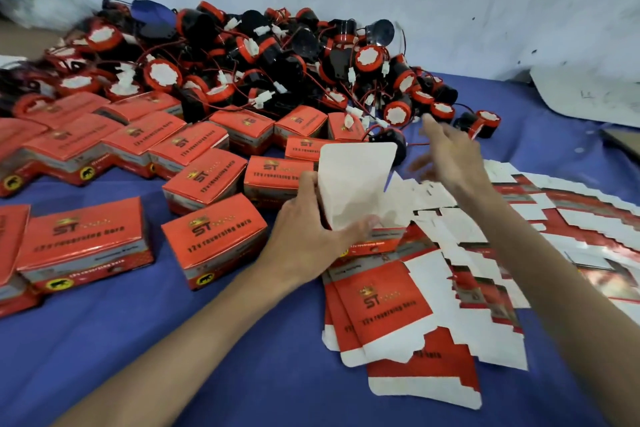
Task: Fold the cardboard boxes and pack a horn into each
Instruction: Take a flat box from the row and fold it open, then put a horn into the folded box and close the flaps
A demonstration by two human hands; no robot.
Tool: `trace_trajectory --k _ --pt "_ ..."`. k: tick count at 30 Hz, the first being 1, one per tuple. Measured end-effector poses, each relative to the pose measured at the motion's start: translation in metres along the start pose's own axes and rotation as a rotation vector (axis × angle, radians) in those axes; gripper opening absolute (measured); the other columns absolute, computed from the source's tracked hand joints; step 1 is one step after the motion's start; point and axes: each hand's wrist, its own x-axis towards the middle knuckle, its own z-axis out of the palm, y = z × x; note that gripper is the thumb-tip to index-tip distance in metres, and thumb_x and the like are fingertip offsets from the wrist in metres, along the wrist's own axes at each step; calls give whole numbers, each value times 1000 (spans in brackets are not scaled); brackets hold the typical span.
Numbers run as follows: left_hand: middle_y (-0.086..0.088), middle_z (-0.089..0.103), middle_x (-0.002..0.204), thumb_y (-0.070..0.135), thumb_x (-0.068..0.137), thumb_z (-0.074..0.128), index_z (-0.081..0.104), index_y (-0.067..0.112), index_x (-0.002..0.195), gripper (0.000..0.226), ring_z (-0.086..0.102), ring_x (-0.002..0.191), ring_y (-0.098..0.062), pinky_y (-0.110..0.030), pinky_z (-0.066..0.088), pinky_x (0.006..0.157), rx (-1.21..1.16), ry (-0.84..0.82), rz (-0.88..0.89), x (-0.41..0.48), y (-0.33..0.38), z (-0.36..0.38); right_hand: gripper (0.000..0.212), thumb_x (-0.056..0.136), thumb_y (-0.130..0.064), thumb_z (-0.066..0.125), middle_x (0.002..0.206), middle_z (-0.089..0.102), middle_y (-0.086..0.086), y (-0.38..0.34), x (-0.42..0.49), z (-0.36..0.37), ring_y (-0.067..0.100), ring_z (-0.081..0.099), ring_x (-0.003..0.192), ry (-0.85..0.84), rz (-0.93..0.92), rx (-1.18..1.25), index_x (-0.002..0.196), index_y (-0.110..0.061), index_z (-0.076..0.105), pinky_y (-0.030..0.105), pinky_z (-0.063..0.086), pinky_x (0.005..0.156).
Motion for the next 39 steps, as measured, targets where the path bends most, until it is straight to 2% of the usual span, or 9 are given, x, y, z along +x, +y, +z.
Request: trace_trajectory --k 3,8,12,18,23,28,31,34,39 --pt "36 53 95 71 64 64 22 47 106 64 55 87 20 -12 53 69 30 37 34 -3 0 1 61 93 -65 25 120 62 11 -6 44 16 29 71 83 -185 25 -393 132 -24 45 40 52 87" --pt "35 42 114 70 65 61 10 50 125 81 51 106 2 -21 49 84 40 115 93 -3 -2 0 99 59 -91 40 127 51 16 -9 70 32 31 71 61 -284 265 -295 125 -18 46 42 60 59" --pt "54 38 108 64 67 61 1 58 124 83 47 94 26 0 39 77 5 94 112 -2 -3 -3 51 73 -47 74 106 56 12 1 65 29 30 67 74 -157 251 -180 98 -24 36 36 58 49" --pt "45 41 109 37 76 58 2 54 127 78 49 94 15 -12 46 79 18 75 127 -4 -5 -1 39 87 5 58 113 55 7 13 43 4 26 67 91 -20 43 741 105 -27 45 33 60 67" --pt "10 41 143 33 80 54 -6 55 135 85 49 116 -2 -19 46 93 59 97 199 -8 0 0 29 89 -38 52 99 56 5 -1 13 -16 10 57 69 -291 118 1235 106 -15 52 9 34 31" --pt "57 25 119 22 79 59 7 48 136 82 47 98 25 5 37 74 -38 164 222 -7 -4 0 20 90 -30 51 88 66 -2 -25 -24 -26 7 48 60 -340 -46 970 96 -22 68 8 21 32" --pt "25 35 118 21 82 51 30 39 124 50 43 100 21 -1 38 74 55 132 249 -4 -3 -1 42 69 -27 74 101 65 -11 -49 -47 -33 6 64 87 -446 -334 587 109 -33 63 9 47 59" --pt "7 45 115 20 89 44 46 20 117 28 47 95 9 -13 42 76 90 94 256 -2 -3 -1 57 68 -50 77 113 60 -9 -65 -66 -12 7 58 106 -439 -775 -69 119 -31 58 18 46 89" --pt "3 57 109 16 84 41 45 25 107 25 55 104 -9 -32 47 87 -274 74 49 -3 1 -4 76 72 -74 35 111 68 -2 -51 -76 11 23 63 89 -201 -715 -591 128 -25 49 40 51 70"
